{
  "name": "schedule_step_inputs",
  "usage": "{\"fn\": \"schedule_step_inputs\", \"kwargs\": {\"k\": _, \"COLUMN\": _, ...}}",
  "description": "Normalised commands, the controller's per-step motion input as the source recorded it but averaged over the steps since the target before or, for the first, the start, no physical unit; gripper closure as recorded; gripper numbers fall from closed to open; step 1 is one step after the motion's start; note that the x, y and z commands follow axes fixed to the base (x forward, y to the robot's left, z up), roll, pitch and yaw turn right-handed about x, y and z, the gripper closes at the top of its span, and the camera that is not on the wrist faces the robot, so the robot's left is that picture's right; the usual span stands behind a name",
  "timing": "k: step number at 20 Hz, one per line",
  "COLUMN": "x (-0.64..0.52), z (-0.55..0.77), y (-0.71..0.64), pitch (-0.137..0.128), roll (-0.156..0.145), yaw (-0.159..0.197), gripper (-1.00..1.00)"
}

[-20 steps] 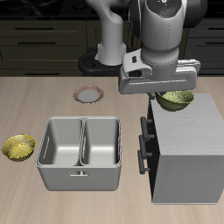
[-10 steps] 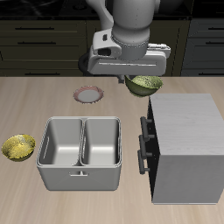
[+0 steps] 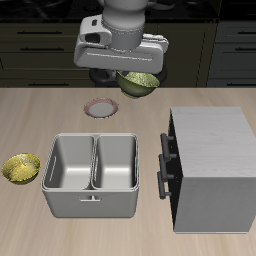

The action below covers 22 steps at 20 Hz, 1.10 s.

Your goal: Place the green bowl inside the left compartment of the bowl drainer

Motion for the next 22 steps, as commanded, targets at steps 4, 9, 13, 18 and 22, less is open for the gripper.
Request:
{"fn": "schedule_step_inputs", "kwargs": {"k": 4, "x": 0.1, "z": 0.04, "y": -0.06, "pitch": -0.038, "roll": -0.013, "yaw": 0.036, "gripper": 1.0}}
{"fn": "schedule_step_inputs", "kwargs": {"k": 9, "x": 0.19, "z": 0.13, "y": -0.04, "pitch": -0.018, "roll": -0.003, "yaw": -0.024, "gripper": 1.0}}
{"fn": "schedule_step_inputs", "kwargs": {"k": 13, "x": 0.22, "z": 0.03, "y": -0.03, "pitch": -0.017, "roll": 0.036, "yaw": -0.004, "gripper": 1.0}}
{"fn": "schedule_step_inputs", "kwargs": {"k": 18, "x": 0.21, "z": -0.13, "y": 0.04, "pitch": 0.003, "roll": 0.036, "yaw": 0.016, "gripper": 1.0}}
{"fn": "schedule_step_inputs", "kwargs": {"k": 22, "x": 0.21, "z": -0.47, "y": 0.11, "pitch": 0.025, "roll": 0.071, "yaw": 0.035, "gripper": 1.0}}
